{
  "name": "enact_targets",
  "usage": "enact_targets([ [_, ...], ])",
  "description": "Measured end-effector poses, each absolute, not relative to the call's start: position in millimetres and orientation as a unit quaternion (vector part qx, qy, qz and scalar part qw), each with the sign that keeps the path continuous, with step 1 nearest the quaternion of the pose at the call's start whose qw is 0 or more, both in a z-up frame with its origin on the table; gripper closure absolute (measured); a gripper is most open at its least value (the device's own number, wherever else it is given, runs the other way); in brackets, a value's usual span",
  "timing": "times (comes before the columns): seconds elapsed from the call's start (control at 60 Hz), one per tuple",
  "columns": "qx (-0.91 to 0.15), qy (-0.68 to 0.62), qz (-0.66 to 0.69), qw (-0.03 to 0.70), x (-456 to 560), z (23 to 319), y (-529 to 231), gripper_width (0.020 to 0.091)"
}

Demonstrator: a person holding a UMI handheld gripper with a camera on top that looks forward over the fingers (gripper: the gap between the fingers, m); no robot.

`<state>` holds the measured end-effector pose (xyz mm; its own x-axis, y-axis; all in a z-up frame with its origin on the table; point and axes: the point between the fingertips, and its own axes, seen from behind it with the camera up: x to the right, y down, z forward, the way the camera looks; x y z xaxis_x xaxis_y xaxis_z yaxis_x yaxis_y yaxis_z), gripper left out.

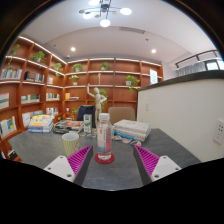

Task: Pour water

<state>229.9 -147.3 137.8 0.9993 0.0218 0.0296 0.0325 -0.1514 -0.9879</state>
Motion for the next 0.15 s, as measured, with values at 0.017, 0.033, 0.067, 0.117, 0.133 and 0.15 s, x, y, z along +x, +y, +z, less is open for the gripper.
enact_targets([
  [0.017,-0.758,-0.015,-0.003,0.652,229.9,137.9,-148.0,0.0249],
  [0.033,-0.758,-0.013,-0.001,0.652,229.6,138.8,-148.1,0.0249],
  [0.067,-0.756,-0.01,0.003,0.654,228.8,140.3,-148.5,0.0248],
  [0.117,-0.753,-0.004,0.006,0.657,228.4,142.7,-148.4,0.0251],
  [0.133,-0.752,-0.003,0.006,0.659,228.8,143.5,-148.2,0.0251],
  [0.15,-0.751,-0.003,0.004,0.66,229.1,144.4,-148.3,0.0251],
])
